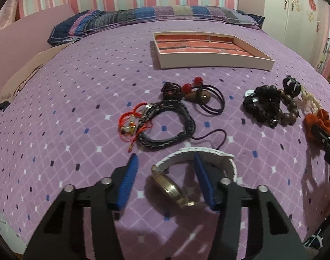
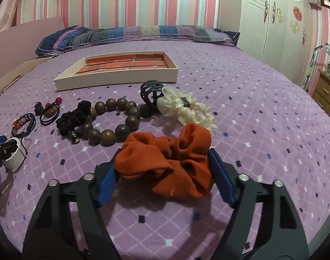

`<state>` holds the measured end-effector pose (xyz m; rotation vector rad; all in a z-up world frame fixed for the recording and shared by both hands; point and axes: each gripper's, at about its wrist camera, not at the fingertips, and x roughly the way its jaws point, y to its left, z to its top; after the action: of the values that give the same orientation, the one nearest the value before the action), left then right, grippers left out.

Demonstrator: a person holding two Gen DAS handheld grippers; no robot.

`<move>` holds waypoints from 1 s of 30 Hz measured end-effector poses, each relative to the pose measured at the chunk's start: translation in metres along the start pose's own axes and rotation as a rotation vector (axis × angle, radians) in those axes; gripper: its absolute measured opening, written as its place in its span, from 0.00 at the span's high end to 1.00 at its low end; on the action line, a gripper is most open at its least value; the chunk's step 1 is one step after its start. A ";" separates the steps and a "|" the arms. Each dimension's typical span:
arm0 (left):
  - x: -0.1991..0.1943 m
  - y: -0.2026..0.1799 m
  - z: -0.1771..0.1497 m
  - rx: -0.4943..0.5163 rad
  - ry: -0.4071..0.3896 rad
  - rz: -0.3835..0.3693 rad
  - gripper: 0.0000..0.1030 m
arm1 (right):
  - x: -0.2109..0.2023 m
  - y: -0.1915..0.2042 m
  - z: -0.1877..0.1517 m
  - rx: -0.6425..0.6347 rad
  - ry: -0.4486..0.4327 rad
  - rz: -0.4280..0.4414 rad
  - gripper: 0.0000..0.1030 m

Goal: Organize jewelry
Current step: 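Lower the right tool onto the orange scrunchie and close it while the left tool grasps the white-band watch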

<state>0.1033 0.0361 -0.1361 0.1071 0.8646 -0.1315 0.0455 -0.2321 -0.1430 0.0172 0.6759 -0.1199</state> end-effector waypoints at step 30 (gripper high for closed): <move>-0.003 0.014 0.001 0.038 0.034 -0.160 0.81 | 0.000 -0.002 -0.006 0.000 0.008 0.069 0.65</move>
<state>0.1041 0.0497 -0.1331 0.0761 0.9041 -0.2970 0.0415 -0.2339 -0.1476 0.0412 0.6828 -0.0539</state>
